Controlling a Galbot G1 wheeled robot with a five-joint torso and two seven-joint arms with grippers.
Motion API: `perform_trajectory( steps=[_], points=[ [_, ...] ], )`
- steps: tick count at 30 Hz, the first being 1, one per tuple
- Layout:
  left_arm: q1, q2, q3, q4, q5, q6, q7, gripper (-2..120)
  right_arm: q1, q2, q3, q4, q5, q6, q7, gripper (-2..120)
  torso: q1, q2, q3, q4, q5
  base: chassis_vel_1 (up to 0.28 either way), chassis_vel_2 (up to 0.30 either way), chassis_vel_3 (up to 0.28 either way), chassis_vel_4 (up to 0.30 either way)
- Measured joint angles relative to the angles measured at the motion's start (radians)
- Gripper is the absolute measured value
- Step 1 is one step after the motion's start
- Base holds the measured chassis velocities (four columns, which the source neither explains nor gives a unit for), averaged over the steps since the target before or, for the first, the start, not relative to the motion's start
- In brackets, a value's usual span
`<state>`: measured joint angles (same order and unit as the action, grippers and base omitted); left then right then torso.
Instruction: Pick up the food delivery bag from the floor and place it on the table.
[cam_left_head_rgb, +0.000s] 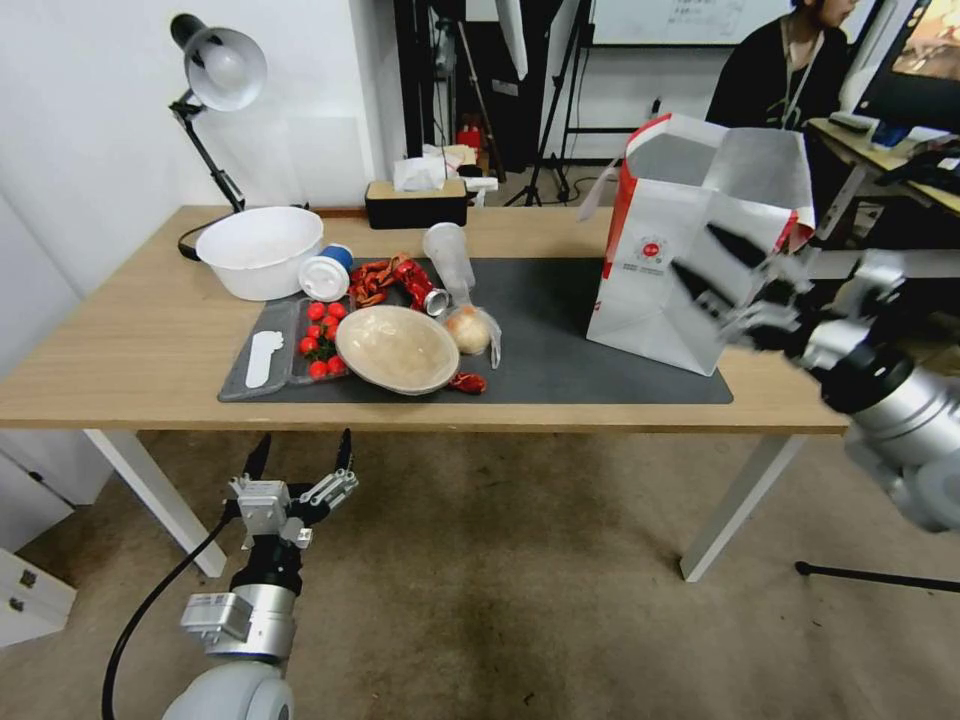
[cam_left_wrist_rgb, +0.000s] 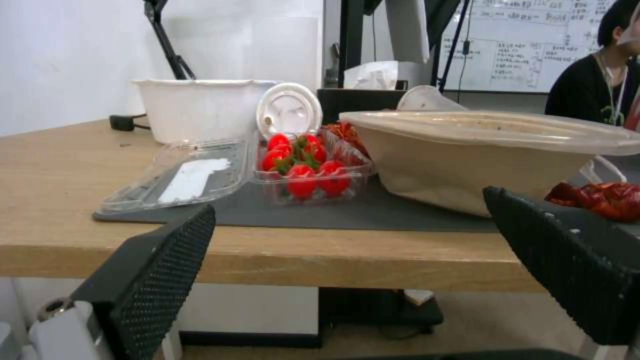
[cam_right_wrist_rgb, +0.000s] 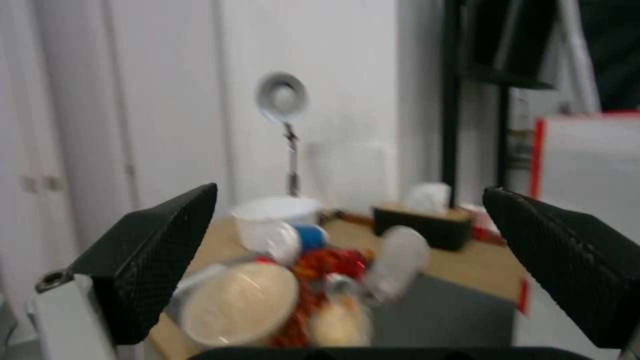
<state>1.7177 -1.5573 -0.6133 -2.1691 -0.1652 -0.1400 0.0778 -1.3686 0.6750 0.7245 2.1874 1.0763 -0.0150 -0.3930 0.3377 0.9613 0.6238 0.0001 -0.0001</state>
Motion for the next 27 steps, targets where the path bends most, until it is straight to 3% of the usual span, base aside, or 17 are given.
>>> perform_trajectory(
  steps=[1, 6, 8, 11, 14, 27],
  points=[
    [0.000, -0.001, 0.000, 0.000, 0.000, 0.000, 0.000, 100, -0.024, 0.019, -0.008, 0.023, -0.061, -0.012, 0.064, 100, 0.000, 0.000, 0.000, -0.0001, 0.0000, 0.000, 0.000, 0.000, 0.000],
    [0.000, -0.002, 0.000, 0.000, 0.000, 0.000, -0.001, 100, -0.089, 0.079, -0.023, 0.059, -0.226, -0.009, 0.187, 100, 0.000, 0.000, 0.000, 0.0000, -0.0001, 0.000, 0.000, 0.000, 0.000],
    [0.000, -0.002, 0.000, 0.000, -0.001, 0.000, -0.001, 100, -0.127, 0.121, -0.026, 0.069, -0.334, 0.013, 0.266, 100, 0.000, 0.000, 0.000, -0.0001, 0.0000, 0.000, 0.000, 0.000, 0.000],
    [-0.001, -0.002, 0.000, 0.000, -0.001, 0.000, -0.002, 100, -0.149, 0.148, -0.028, 0.075, -0.371, 0.030, 0.307, 100, 0.000, 0.000, 0.000, 0.0000, 0.0000, 0.000, 0.000, 0.000, 0.000],
    [-0.003, -0.001, 0.001, 0.003, -0.001, 0.000, -0.002, 100, -0.212, 0.235, -0.048, 0.074, -0.474, 0.100, 0.409, 100, 0.000, 0.000, 0.000, -0.0001, 0.0000, 0.000, 0.000, 0.000, 0.000],
    [-0.001, 0.002, 0.001, 0.012, -0.006, -0.015, -0.002, 100, -0.288, 0.390, -0.135, 0.011, -0.665, 0.202, 0.529, 100, 0.000, 0.000, 0.000, -0.0001, 0.0000, 0.000, 0.000, 0.000, 0.000]
  ],
)
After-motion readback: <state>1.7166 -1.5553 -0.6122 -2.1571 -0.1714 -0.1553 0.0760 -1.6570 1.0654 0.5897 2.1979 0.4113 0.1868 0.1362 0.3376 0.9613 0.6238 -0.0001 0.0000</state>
